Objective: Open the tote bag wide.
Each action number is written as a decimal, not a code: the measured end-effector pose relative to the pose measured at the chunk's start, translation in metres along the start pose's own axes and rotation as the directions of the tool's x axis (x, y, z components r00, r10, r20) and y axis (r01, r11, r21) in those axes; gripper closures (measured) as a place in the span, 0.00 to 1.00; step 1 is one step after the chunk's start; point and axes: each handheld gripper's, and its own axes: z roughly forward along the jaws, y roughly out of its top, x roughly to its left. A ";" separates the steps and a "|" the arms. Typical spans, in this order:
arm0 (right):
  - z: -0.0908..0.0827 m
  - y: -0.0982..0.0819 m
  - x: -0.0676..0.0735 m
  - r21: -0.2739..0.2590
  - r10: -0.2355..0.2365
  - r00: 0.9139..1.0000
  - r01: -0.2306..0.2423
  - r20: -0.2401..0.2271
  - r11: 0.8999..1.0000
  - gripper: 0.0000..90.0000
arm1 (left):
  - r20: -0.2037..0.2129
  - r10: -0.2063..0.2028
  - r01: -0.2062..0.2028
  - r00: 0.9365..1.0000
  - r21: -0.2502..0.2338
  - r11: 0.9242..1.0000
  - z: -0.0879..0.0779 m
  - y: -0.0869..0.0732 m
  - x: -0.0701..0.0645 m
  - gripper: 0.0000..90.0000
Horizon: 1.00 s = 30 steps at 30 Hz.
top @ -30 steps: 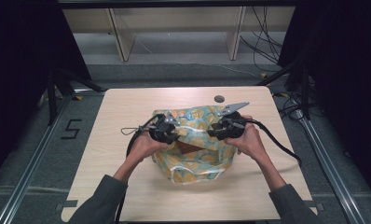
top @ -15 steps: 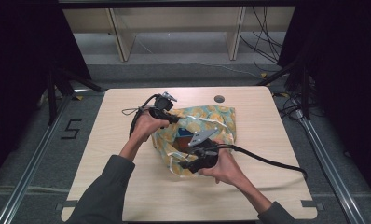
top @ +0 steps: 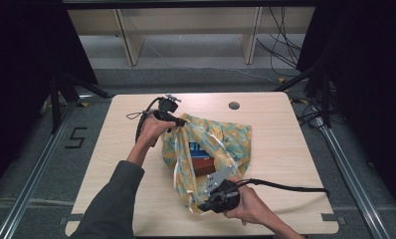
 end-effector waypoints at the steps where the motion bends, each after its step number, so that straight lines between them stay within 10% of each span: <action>1: -0.003 -0.001 0.003 0.004 -0.003 1.000 0.003 -0.004 1.000 1.00 | -0.004 0.002 -0.002 1.000 -0.009 1.000 0.002 0.001 -0.002 0.99; 6: -0.016 0.001 0.001 -0.020 -0.003 1.000 0.003 -0.008 1.000 0.81 | -0.026 -0.005 0.005 1.000 0.009 1.000 0.005 0.001 0.001 0.99; 10: -0.062 0.008 -0.012 -0.174 0.028 0.992 -0.007 0.121 0.985 0.65 | -0.024 -0.022 0.022 0.999 0.009 1.000 0.001 -0.004 0.011 0.99; 11: -0.071 0.010 -0.014 -0.191 0.044 0.984 -0.011 0.174 0.982 0.65 | -0.022 -0.031 0.031 0.999 0.004 1.000 0.000 -0.004 0.012 0.99; 12: -0.084 0.013 -0.021 -0.217 0.054 0.957 0.010 0.286 0.976 0.64 | -0.028 -0.029 0.029 0.999 -0.008 1.000 0.000 -0.005 0.012 0.99; 13: -0.096 0.016 -0.036 -0.254 0.139 0.909 -0.039 0.392 0.966 0.61 | -0.017 -0.034 0.034 0.999 -0.008 0.999 -0.001 -0.005 0.011 0.99; 14: -0.096 0.016 -0.036 -0.254 0.139 0.909 -0.039 0.392 0.966 0.61 | -0.013 -0.032 0.032 0.999 -0.003 0.999 -0.001 -0.005 0.011 0.99; 15: -0.092 0.019 -0.051 -0.240 0.190 0.868 -0.085 0.458 0.967 0.54 | -0.014 -0.029 0.029 0.999 -0.007 1.000 -0.001 -0.005 0.010 0.99; 18: -0.077 0.021 -0.067 -0.193 0.217 0.843 -0.137 0.493 0.972 0.49 | -0.007 -0.022 0.022 1.000 -0.010 1.000 -0.003 -0.004 0.009 0.99; 20: -0.061 0.022 -0.082 -0.163 0.268 0.847 -0.216 0.459 0.963 0.54 | -0.007 -0.021 0.021 1.000 -0.027 0.999 -0.005 -0.005 0.008 0.99; 23: -0.056 0.017 -0.102 -0.126 0.203 0.866 -0.163 0.458 0.979 1.00 | -0.005 -0.011 0.011 1.000 -0.036 0.999 -0.010 -0.008 0.010 0.99; 26: -0.070 0.010 -0.113 -0.146 0.226 0.864 -0.179 0.450 0.973 1.00 | -0.002 -0.011 0.011 1.000 -0.029 1.000 -0.013 -0.011 0.013 0.99; 30: -0.100 -0.011 -0.134 -0.274 0.334 0.811 -0.223 0.480 0.935 1.00 | -0.003 -0.011 0.011 1.000 -0.018 1.000 -0.010 -0.015 0.017 0.99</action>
